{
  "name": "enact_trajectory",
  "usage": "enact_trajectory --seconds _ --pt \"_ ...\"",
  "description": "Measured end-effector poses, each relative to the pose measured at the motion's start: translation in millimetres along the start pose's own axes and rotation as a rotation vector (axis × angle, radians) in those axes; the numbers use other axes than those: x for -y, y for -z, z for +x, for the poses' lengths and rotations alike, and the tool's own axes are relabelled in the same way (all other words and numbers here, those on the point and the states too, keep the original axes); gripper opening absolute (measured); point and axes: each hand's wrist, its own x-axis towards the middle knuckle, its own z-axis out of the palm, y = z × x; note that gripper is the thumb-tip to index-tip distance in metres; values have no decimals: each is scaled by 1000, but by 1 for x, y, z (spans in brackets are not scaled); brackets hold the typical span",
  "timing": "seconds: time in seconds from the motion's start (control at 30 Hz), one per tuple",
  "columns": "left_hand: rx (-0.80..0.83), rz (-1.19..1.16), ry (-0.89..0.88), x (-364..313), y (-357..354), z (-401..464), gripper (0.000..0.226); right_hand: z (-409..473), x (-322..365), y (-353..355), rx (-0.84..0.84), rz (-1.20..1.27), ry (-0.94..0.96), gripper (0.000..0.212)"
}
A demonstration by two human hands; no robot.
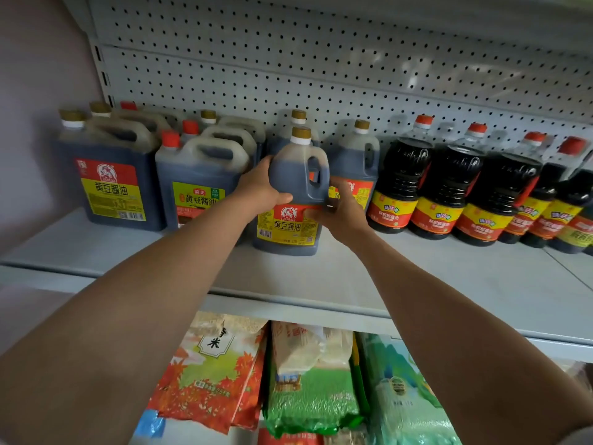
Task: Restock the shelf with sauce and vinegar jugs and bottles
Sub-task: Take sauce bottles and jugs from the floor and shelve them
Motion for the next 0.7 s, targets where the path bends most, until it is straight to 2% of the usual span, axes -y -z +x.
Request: enact_trajectory --seconds 0.1,0.27,0.47,0.57,0.7 --pt "-147 52 43 -3 -5 -19 79 -14 8 6 -18 -100 -16 68" --pt "-243 -5 74 -17 -8 -67 76 -59 19 40 -69 -311 25 81" --pt "-212 73 86 -42 -25 -160 70 -143 35 85 -28 -456 37 80" --pt "-184 55 70 -56 -35 -219 69 -201 40 108 2 -532 43 76" --pt "-167 155 78 -76 -51 -307 67 -288 40 137 54 -611 43 71"
